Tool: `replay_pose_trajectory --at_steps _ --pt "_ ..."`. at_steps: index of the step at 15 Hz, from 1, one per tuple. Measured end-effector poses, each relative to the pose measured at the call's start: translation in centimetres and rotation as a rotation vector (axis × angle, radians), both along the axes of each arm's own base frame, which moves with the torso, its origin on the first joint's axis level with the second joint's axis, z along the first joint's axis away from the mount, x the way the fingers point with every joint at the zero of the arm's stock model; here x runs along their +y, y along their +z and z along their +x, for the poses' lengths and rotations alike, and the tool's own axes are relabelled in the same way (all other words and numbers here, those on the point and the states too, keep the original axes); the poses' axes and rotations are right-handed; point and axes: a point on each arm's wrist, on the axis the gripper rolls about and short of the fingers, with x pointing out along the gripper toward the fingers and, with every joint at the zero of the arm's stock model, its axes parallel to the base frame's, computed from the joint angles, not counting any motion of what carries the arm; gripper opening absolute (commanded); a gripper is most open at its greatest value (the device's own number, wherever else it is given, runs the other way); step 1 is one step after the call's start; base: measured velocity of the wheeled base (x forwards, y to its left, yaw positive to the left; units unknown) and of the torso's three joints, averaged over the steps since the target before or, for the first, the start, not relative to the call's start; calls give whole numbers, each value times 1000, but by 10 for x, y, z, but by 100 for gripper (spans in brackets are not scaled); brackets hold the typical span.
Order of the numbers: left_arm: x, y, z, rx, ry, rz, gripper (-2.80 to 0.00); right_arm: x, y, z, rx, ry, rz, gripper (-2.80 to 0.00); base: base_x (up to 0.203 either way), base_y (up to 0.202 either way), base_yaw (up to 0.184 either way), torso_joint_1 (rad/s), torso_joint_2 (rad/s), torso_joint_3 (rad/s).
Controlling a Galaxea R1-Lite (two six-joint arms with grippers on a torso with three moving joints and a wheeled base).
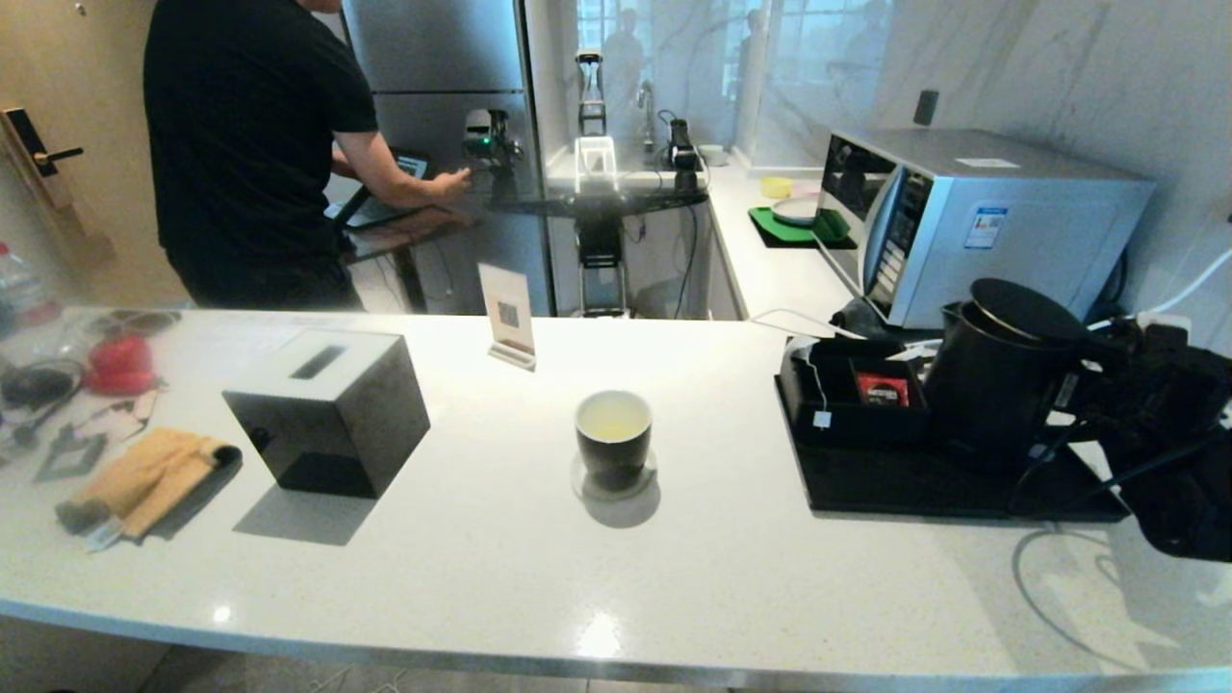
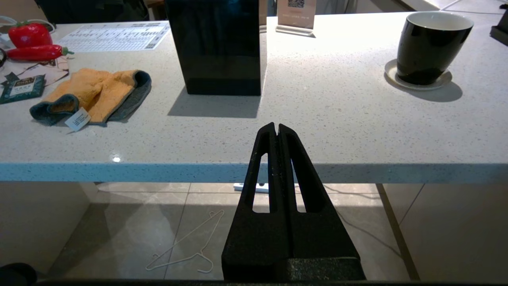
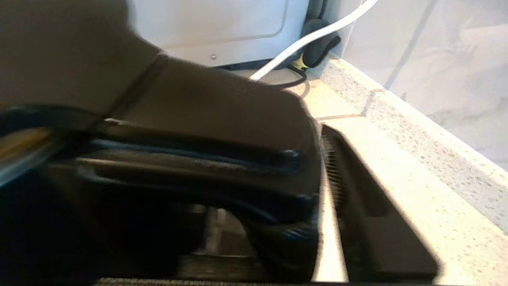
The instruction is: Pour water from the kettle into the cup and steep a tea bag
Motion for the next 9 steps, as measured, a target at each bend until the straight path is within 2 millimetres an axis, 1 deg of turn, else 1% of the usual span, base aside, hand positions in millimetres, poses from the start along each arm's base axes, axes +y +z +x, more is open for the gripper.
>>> replay_pose_trajectory --at_steps 6,9 --pt "0 0 0 0 -1 0 -280 0 -2 -3 16 -9 2 0 0 0 0 0 0 0" --pt "0 0 0 0 0 0 -280 2 -5 -13 49 -7 6 0 0 0 0 0 0 0"
